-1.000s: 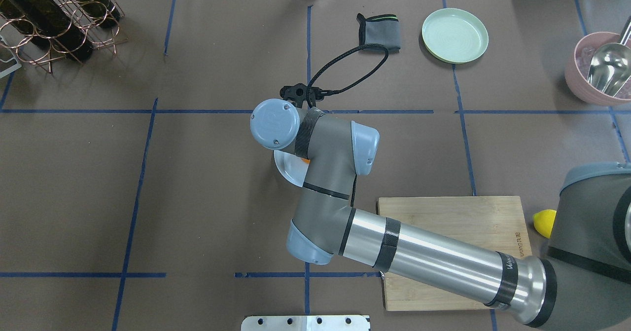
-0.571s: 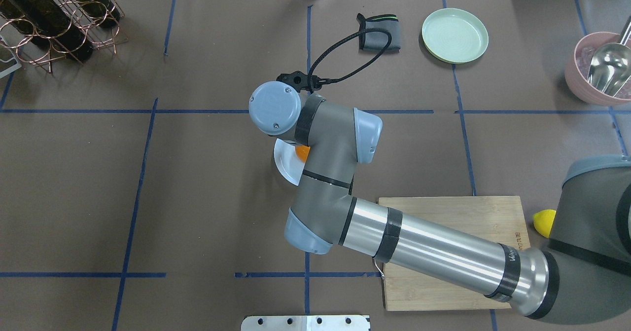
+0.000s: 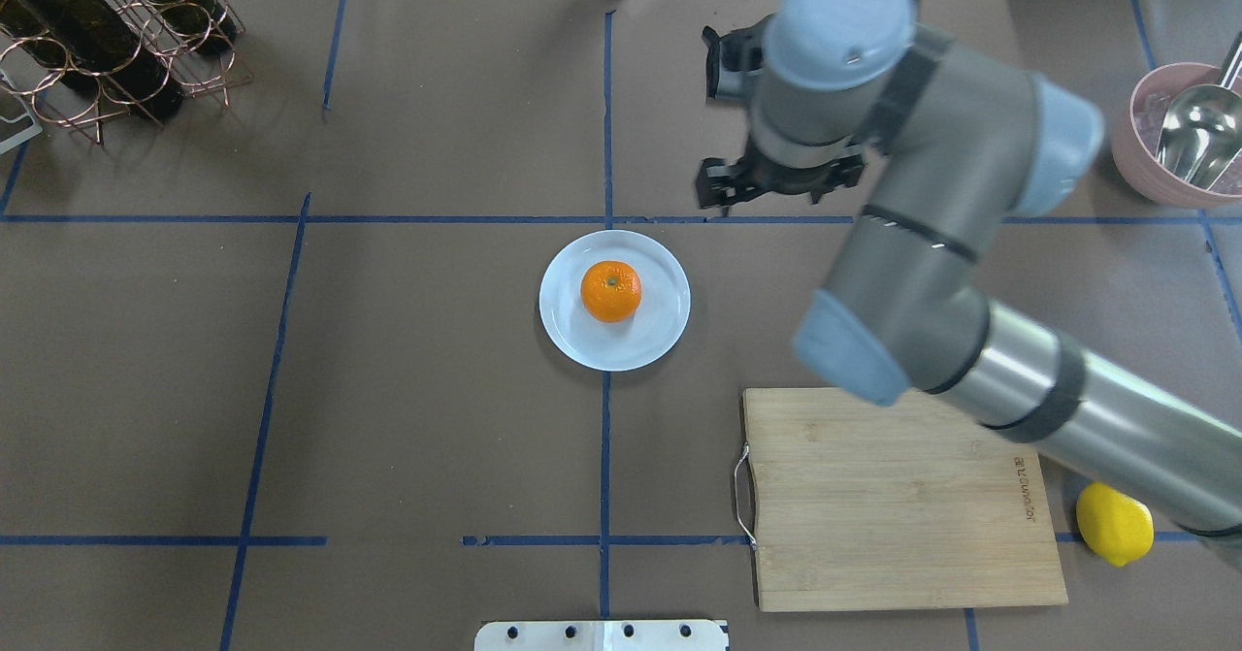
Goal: Pick orange to plate
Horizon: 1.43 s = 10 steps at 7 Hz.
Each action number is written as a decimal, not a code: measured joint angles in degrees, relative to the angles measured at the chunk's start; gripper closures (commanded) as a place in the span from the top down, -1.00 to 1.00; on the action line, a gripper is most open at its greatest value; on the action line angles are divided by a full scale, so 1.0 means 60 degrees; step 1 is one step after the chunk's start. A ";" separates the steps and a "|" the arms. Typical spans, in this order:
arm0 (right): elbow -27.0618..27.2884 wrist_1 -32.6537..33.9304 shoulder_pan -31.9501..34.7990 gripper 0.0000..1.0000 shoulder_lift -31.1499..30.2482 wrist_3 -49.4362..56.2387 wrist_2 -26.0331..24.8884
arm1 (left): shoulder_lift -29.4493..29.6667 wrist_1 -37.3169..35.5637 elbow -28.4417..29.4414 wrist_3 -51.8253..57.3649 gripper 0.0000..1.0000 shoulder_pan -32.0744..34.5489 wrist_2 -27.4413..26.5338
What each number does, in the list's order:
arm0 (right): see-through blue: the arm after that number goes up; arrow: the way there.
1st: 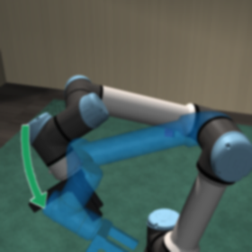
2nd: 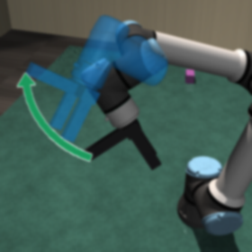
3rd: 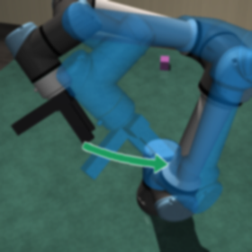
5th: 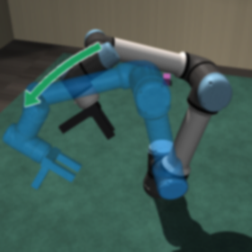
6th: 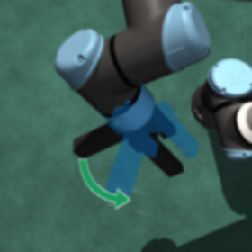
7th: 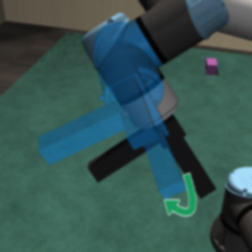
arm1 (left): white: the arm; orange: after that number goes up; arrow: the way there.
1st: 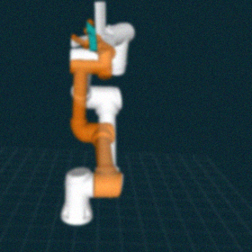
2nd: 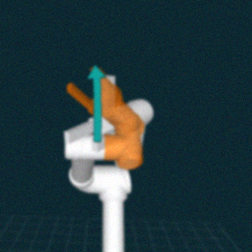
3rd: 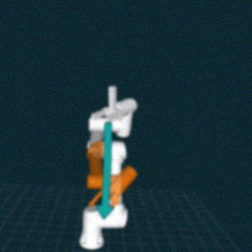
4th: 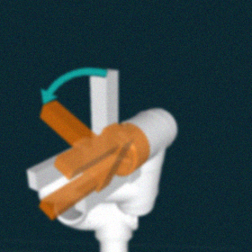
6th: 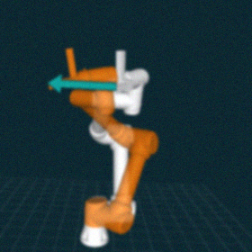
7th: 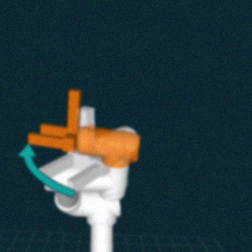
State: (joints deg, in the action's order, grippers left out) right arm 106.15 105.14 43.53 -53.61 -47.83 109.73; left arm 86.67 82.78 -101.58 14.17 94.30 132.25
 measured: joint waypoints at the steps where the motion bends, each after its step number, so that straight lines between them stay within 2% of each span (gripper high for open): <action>1: 0.0901 0.0302 0.0951 1.00 -0.1000 0.1623 0.0754 | -0.0029 -0.0016 0.0017 -0.0023 1.00 -0.0007 0.0003; 2: 0.1376 0.0599 0.2017 1.00 -0.1901 0.3504 0.1407 | -0.0085 -0.0028 0.0028 -0.0051 1.00 -0.0010 0.0008; 3: 0.1483 0.0780 0.3059 1.00 -0.2700 0.5372 0.1955 | -0.0185 -0.0030 0.0031 -0.0063 1.00 -0.0010 0.0078; 5: 0.1245 0.0727 0.5052 1.00 -0.4497 0.8253 0.2733 | -0.0360 0.0004 -0.0033 -0.0006 1.00 -0.0006 0.0295; 7: 0.0902 -0.0070 0.6219 1.00 -0.6389 0.8917 0.2804 | -0.0398 0.0037 -0.0132 0.0044 1.00 0.0001 0.0336; 10: 0.0622 -0.0902 0.7189 1.00 -0.7695 0.9049 0.3122 | -0.0386 0.0086 -0.0299 0.0055 1.00 0.0002 0.0309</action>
State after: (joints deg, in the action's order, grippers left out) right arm 109.89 99.73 86.66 -99.78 6.46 128.47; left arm 84.36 83.30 -103.38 14.50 94.31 134.10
